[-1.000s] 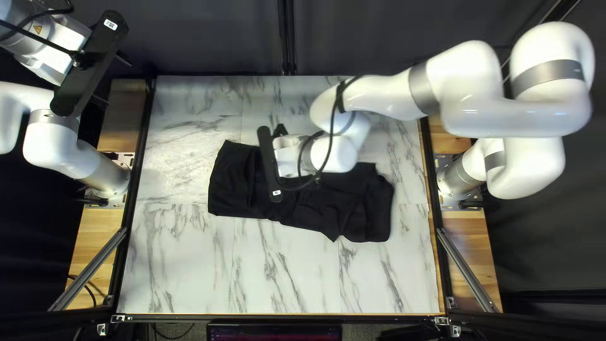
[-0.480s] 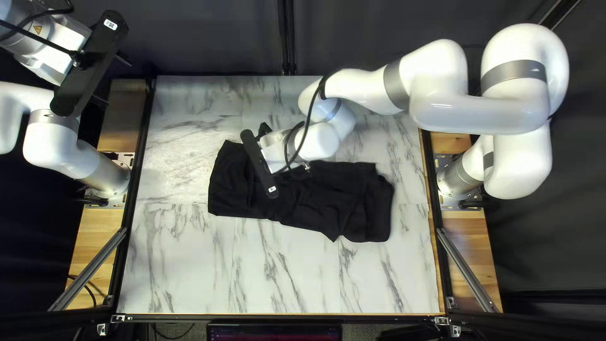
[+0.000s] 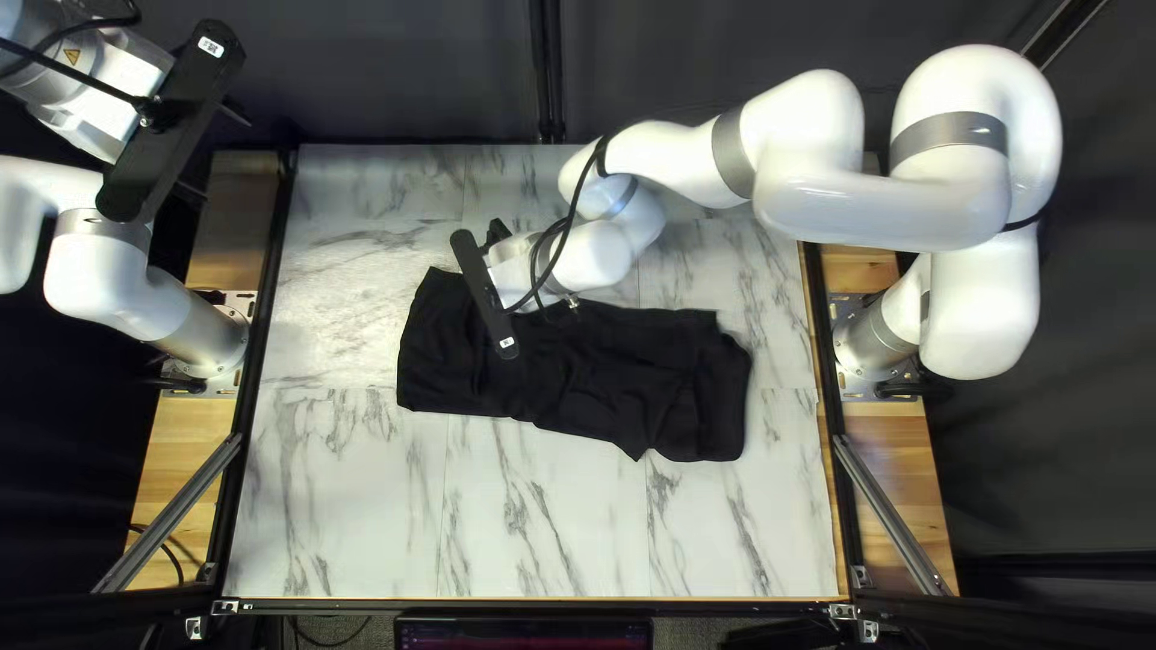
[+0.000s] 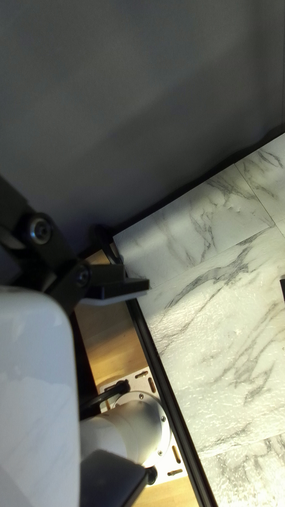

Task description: Fold t-shirt

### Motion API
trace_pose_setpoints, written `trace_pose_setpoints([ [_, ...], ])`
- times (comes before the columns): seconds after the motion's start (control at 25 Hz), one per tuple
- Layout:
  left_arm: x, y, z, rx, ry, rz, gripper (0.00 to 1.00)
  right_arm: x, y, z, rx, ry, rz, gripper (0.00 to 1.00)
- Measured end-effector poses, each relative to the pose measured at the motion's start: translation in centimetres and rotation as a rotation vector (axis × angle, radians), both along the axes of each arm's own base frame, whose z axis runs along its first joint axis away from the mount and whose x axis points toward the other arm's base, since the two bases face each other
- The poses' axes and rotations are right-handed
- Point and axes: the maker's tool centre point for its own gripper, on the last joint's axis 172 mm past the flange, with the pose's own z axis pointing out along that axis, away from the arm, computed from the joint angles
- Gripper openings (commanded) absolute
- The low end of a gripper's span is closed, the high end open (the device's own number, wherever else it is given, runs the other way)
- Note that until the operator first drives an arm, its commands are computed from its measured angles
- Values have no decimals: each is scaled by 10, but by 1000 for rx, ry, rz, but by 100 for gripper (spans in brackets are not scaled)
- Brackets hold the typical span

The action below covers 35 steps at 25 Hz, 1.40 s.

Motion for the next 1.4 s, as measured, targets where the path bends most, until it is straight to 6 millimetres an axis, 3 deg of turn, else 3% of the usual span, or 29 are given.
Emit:
trace_pose_setpoints([
  [0.6, 0, 0, 0, 0, 0, 0, 100, 11, -17, -11, -22, 37, -28, 100],
  [1.08, 0, 0, 0, 0, 0, 0, 100, 31, 0, -1, -20, -46, -21, 100],
  [1.12, 0, 0, 0, 0, 0, 0, 100, 31, 2, 1, -20, -55, -20, 94],
  [1.16, 0, 0, 0, 0, 0, 0, 100, 31, 2, 2, -21, -61, -20, 80],
  [1.2, 0, 0, 0, 0, 0, 0, 100, 29, 2, 1, -21, -65, -20, 46],
  [1.24, 0, 0, 0, 0, 0, 0, 100, 28, 2, 0, -21, -67, -19, 0],
  [1.4, 0, 0, 0, 0, 0, 0, 100, 24, 2, -3, -19, -67, -21, 0],
])
